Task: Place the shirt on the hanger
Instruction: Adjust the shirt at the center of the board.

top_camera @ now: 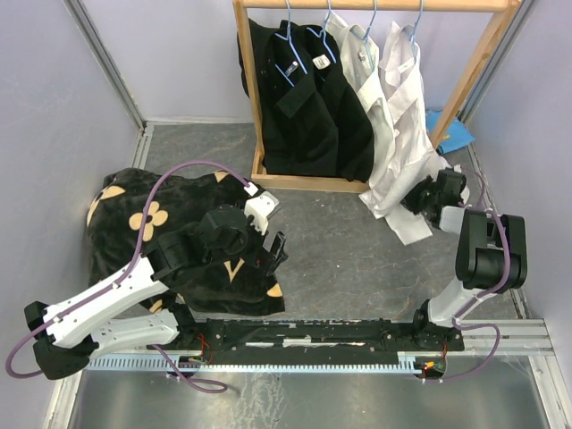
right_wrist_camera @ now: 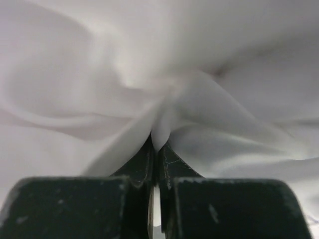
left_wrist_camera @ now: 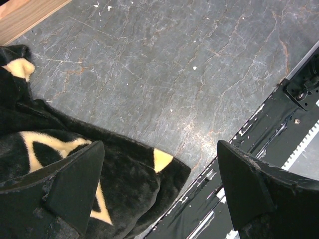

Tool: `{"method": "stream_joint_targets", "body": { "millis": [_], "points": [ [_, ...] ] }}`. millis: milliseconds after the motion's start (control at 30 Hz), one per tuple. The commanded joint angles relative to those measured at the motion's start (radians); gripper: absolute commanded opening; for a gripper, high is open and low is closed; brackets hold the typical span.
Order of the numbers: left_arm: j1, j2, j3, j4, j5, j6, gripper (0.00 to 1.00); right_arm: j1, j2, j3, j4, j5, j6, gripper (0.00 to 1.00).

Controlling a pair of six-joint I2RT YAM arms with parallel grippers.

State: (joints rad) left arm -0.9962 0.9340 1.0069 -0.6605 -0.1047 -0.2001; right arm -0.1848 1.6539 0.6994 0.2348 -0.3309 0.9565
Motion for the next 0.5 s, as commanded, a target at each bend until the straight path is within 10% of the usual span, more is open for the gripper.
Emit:
{"method": "stream_joint_targets", "body": {
  "millis": [0,467],
  "points": [
    [-0.002,-0.021,0.008,-0.003,-0.026,0.006,0.99,0.011,0.038,0.168,0.304,-0.141,0.048,0.03],
    [-0.001,-0.020,0.024,-0.020,-0.047,-0.002,0.99,0.105,0.296,0.639,0.608,-0.340,0.103,0.00]
  ]
}}
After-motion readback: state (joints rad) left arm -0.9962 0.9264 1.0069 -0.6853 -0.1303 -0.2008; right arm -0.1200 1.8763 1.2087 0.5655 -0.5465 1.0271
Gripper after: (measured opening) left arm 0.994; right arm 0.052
